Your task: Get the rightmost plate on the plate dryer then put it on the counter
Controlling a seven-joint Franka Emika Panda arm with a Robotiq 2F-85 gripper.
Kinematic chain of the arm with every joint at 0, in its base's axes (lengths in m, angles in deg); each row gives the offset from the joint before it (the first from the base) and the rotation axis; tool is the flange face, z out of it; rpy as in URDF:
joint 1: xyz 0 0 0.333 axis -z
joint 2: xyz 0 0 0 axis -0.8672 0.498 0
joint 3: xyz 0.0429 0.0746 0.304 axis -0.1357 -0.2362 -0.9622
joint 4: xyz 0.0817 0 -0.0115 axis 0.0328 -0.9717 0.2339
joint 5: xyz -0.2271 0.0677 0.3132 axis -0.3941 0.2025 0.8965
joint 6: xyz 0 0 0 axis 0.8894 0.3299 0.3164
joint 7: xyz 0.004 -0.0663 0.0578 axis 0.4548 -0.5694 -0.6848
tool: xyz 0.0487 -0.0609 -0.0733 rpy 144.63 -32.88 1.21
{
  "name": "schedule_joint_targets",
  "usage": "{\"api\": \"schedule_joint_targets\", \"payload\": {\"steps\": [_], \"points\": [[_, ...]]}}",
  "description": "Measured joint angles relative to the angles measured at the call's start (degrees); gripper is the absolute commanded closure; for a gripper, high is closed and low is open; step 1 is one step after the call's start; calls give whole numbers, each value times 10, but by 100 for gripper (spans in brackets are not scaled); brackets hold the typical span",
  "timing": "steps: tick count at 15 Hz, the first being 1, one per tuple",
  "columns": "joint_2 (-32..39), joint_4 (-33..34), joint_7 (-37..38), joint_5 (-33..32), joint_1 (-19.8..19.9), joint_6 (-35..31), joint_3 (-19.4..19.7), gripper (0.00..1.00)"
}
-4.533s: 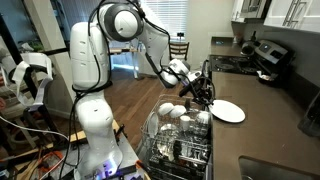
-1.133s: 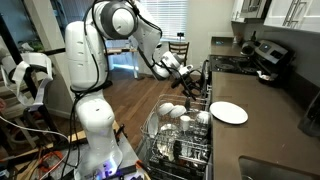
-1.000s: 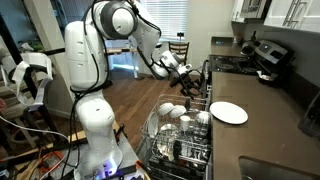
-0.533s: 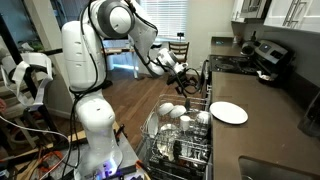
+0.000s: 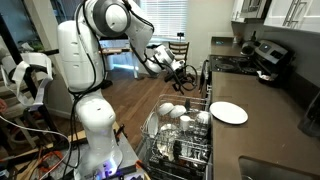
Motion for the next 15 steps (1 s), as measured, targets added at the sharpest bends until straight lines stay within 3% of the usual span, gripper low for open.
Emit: {"api": "schedule_joint_targets", "payload": {"steps": [15], "points": [[-10,-6,-10,9,-1,-7,-3,0]]}}
